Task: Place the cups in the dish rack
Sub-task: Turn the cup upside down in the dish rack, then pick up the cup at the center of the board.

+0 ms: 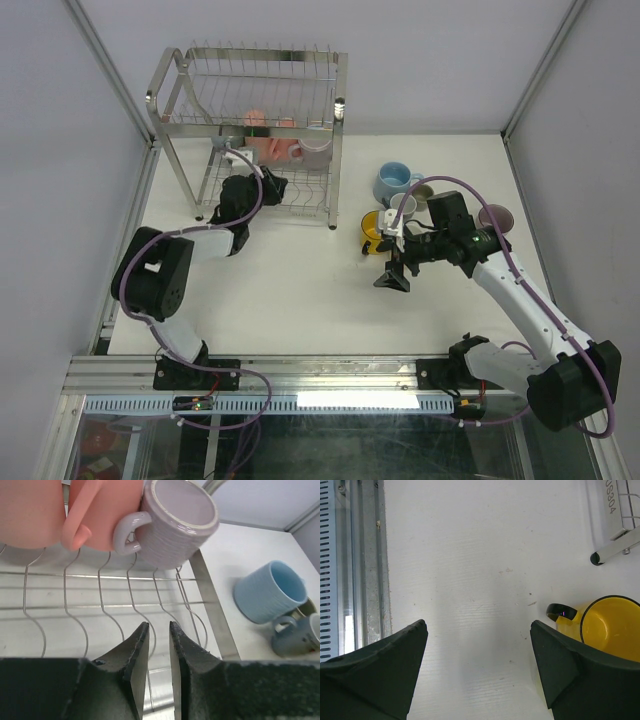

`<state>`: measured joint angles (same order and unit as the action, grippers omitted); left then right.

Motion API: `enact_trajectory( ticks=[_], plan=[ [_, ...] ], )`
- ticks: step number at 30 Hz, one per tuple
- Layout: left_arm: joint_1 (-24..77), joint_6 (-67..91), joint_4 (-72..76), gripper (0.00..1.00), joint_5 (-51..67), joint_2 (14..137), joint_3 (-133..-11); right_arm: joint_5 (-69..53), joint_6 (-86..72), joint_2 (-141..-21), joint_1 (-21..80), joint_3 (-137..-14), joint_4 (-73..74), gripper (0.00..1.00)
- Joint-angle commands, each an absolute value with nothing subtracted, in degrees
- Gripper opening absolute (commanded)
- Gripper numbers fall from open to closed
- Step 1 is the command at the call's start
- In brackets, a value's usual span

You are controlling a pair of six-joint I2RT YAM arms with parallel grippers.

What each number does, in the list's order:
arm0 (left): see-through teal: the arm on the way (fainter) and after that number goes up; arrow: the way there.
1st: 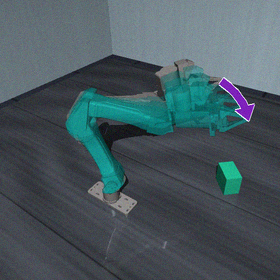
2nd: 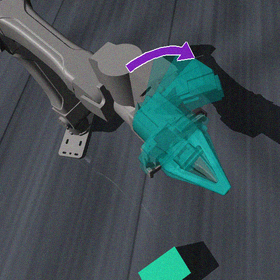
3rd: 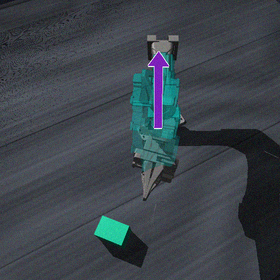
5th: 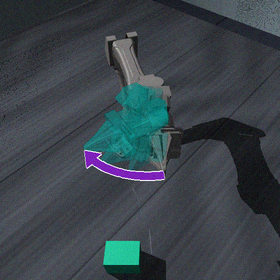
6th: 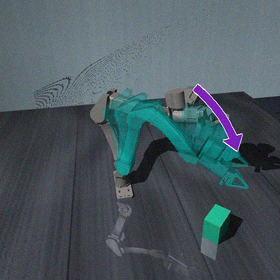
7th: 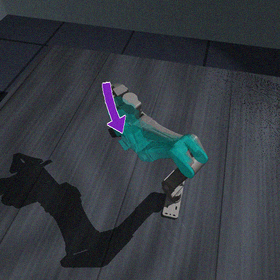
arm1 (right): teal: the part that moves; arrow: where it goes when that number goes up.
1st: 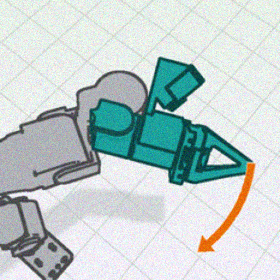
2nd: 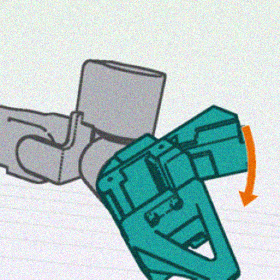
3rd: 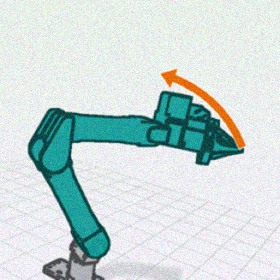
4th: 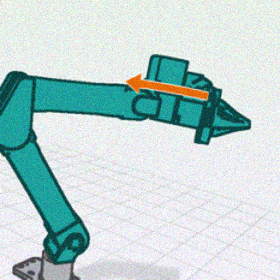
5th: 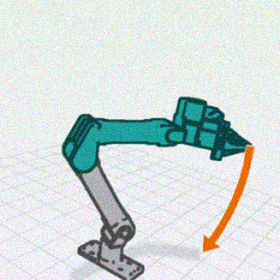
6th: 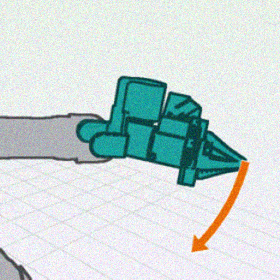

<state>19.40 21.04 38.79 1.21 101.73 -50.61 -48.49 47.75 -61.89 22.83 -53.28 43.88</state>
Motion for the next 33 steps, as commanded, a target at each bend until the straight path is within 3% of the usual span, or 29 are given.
enact_trajectory(
  ticks=[1,5,11,19,26,33],
  plan=[
    [18.89,22.71,45.88,0.22,3.99,92.21,-43.19,-50.23,48.65,-61.23,22.29,-53.22,42.1,0.87],
    [18.81,22.81,46.35,0.27,5.1,84.7,-35.83,-50.54,48.71,-60.93,21.93,-53.22,42.2,0.87],
    [18.74,22.76,41.77,0.44,6.63,70.42,-26.9,-51.39,48.84,-60.51,21.54,-53.31,42.35,0.87],
    [18.29,27.37,26.93,0.98,1.89,48.06,-22.3,-52.65,49.14,-60.21,20.89,-53.2,42.54,0.87],
    [18.02,27.17,9.98,0.99,7.74,40.63,-32.94,-53.89,49.45,-59.45,19.67,-53.38,42.89,0.87],
    [18.02,27.19,6.37,0.99,15.77,36.3,-37.26,-55.4,49.5,-58.41,17.19,-54.13,43.73,0.86]
  ],
)
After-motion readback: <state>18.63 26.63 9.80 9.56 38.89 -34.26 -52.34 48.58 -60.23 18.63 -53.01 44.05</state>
